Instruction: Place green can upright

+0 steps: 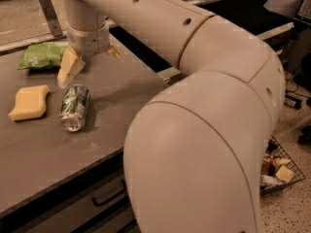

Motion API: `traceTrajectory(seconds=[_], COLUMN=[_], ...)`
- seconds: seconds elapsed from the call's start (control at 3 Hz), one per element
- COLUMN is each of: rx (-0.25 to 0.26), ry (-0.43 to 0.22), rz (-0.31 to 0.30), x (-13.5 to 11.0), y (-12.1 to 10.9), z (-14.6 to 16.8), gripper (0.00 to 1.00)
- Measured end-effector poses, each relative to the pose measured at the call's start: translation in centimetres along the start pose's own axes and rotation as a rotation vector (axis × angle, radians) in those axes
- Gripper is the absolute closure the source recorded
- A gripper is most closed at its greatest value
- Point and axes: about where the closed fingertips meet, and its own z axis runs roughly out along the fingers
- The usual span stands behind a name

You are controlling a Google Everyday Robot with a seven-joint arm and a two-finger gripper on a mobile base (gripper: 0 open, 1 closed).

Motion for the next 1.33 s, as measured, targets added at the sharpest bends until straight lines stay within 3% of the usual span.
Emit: traceTrajectory(seconds=[0.33,0.67,1.33], rx=[-0.023,-0.048,-0.092], ry=[0.054,0.104,0.143], rz=[0.132,0.226,0.304], x=[1.3,2.6,4.5], y=[2.6,5.3,9.2], z=[1.7,2.5,3.2], gripper=[0.00,0.00,0.00])
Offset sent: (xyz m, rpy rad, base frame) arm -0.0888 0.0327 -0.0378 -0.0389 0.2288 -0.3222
